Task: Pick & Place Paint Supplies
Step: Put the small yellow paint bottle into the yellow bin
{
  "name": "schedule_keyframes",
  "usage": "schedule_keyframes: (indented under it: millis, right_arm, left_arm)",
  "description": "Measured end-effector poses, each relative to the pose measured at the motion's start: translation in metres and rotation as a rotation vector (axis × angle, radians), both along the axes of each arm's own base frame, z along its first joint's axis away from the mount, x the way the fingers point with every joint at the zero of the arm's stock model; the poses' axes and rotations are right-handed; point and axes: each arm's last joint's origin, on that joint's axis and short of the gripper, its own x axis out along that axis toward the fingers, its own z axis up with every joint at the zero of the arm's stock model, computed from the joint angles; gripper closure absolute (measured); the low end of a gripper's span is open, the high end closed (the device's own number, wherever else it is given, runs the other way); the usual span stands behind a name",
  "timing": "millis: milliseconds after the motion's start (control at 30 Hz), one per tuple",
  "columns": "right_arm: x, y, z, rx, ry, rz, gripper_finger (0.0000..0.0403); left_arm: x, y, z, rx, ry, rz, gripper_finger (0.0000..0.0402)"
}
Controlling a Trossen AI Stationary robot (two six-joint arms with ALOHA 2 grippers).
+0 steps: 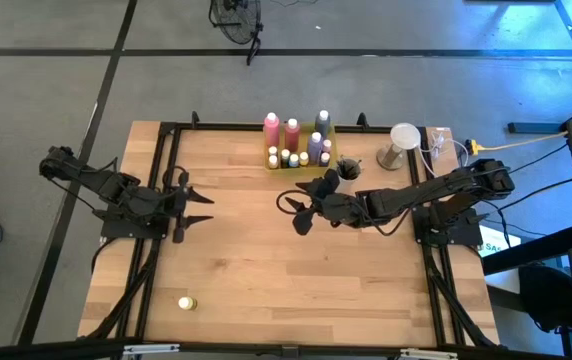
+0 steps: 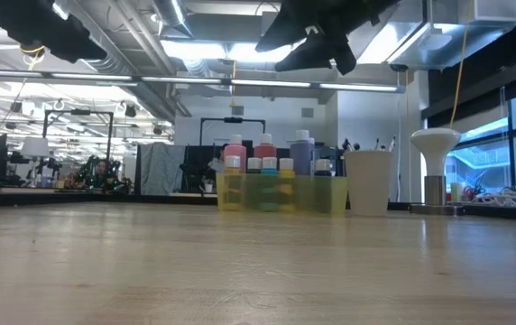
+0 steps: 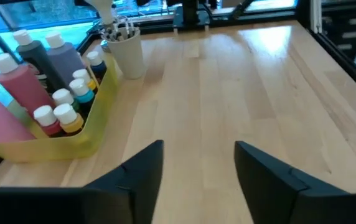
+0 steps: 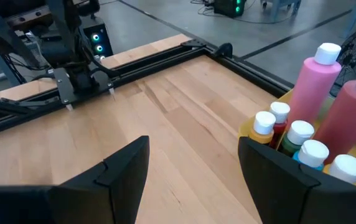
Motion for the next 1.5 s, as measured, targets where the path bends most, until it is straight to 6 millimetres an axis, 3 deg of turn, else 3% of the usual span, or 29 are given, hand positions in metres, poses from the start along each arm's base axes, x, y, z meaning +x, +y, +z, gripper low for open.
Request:
schedule_keyframes:
  millis: [200, 300, 533, 700, 867, 1067, 1200, 1300, 1500]
  right_arm:
    - [0.000, 0.000, 0.000, -0.001, -0.004, -0.003, 0.0153]
    - [0.000, 0.000, 0.000, -0.001, -0.003, -0.003, 0.0153]
    - [0.000, 0.000, 0.000, -0.002, 0.001, -0.003, 0.0153]
    - [0.000, 0.000, 0.000, -0.011, 0.009, 0.002, 0.0153]
    - [0.000, 0.000, 0.000, -0.028, 0.018, 0.009, 0.0153]
    - [-0.002, 0.002, -0.003, -0.029, 0.045, 0.017, 0.0153]
    - [-0.004, 0.005, -0.005, -0.017, 0.069, 0.018, 0.0153]
    - [-0.005, 0.007, -0.007, -0.012, 0.078, 0.020, 0.0153]
    - [-0.006, 0.008, -0.007, -0.014, 0.087, 0.024, 0.0153]
  left_arm:
    - [0.000, -0.003, -0.001, 0.004, 0.020, -0.102, 0.0145]
    - [0.001, -0.006, 0.002, -0.084, 0.000, -0.170, 0.0126]
    - [0.004, -0.011, 0.012, -0.343, -0.075, -0.230, 0.0118]
    - [0.004, -0.014, 0.020, -0.555, -0.014, -0.224, 0.0135]
    - [0.008, -0.017, 0.026, -0.509, 0.081, -0.240, 0.0154]
    - [0.014, -0.022, 0.048, -0.440, 0.094, -0.311, 0.0168]
    - [0.016, -0.032, 0.055, -0.376, 0.130, -0.496, 0.0173]
    - [0.020, -0.042, 0.057, -0.330, 0.149, -0.578, 0.0176]
    - [0.029, -0.056, 0.049, -0.202, 0.243, -0.559, 0.0181]
